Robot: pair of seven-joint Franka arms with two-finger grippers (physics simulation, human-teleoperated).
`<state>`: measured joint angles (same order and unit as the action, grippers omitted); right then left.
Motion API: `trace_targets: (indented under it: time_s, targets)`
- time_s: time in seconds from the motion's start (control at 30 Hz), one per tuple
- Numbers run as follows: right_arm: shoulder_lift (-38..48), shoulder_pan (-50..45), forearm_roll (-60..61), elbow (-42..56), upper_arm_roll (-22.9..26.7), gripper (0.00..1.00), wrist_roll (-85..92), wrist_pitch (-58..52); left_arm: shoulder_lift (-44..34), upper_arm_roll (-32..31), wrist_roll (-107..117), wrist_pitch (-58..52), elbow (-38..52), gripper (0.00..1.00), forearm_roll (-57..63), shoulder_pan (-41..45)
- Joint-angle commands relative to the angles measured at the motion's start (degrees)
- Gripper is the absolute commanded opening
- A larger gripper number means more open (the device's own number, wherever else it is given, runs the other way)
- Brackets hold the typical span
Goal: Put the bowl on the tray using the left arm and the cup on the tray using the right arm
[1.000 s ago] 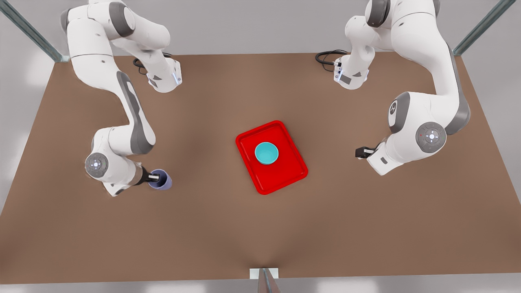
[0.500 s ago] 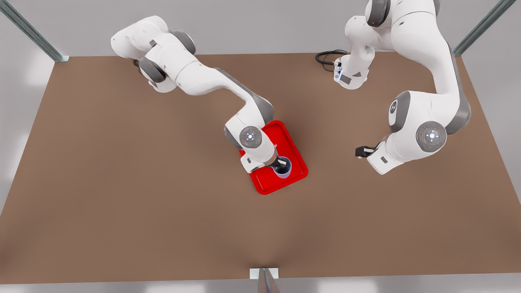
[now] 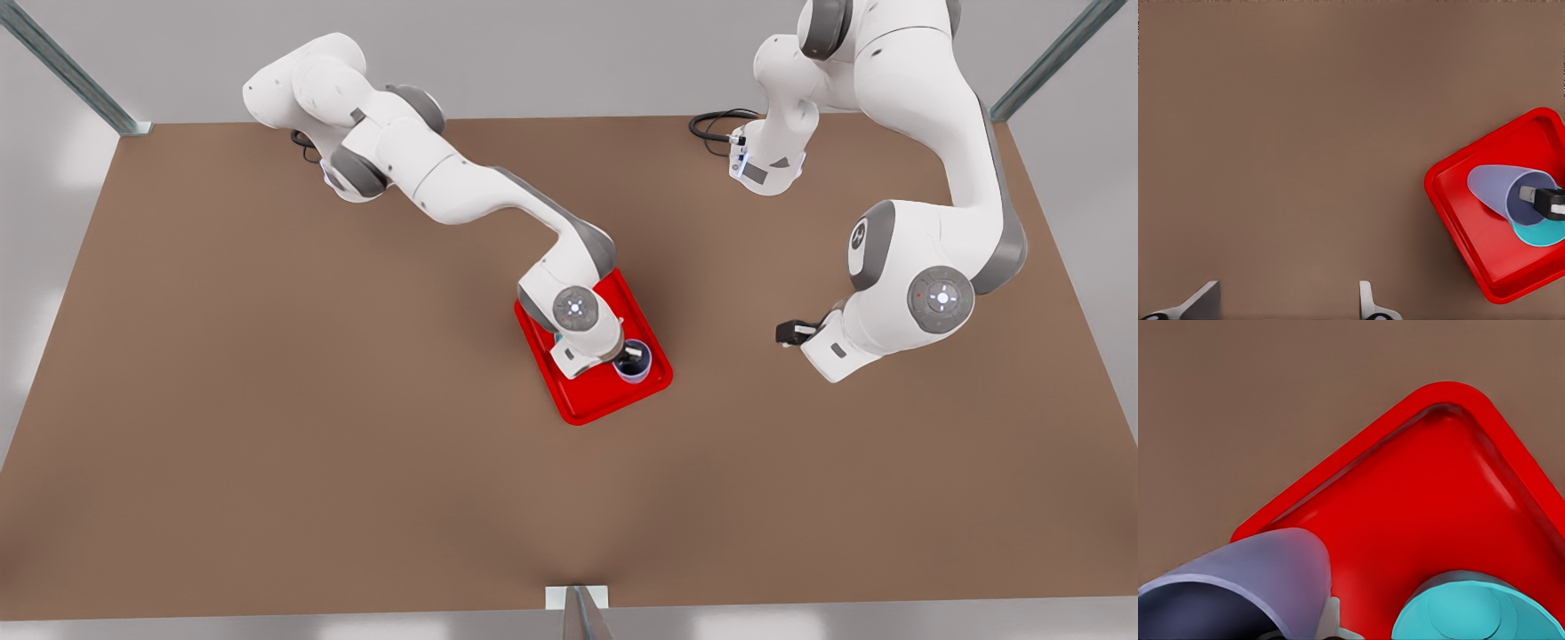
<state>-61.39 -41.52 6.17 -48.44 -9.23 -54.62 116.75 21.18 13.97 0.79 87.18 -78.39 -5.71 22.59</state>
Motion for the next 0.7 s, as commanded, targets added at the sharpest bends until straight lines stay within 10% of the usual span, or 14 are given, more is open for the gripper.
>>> trace_targets:
  time_s: [0.0,0.07,0.2,0.57,0.67]
  targets:
    - [-0.04,-0.05,-0.37,-0.08,0.09,0.21,-0.14,-0.29,0.00,0.00,0.00,0.01,-0.01,1.00,0.17,0.00]
    - [-0.40,-0.05,-0.45,-0.17,0.09,0.34,-0.14,-0.47,0.00,0.00,0.00,0.01,-0.01,1.00,0.00,0.00]
    - [-0.31,-0.32,-1.68,-0.78,0.09,1.00,-0.31,-0.47,0.00,0.00,0.00,-0.17,-0.01,1.00,0.00,0.00]
    - [2.77,-0.41,-1.33,-0.61,-0.44,1.00,-0.93,-2.84,0.09,-0.17,0.00,0.01,0.08,1.00,0.35,0.09]
    - [15.68,6.70,-4.67,-4.29,2.02,1.00,1.00,-15.23,0.09,-0.35,-0.09,-0.43,1.58,1.00,0.17,0.53]
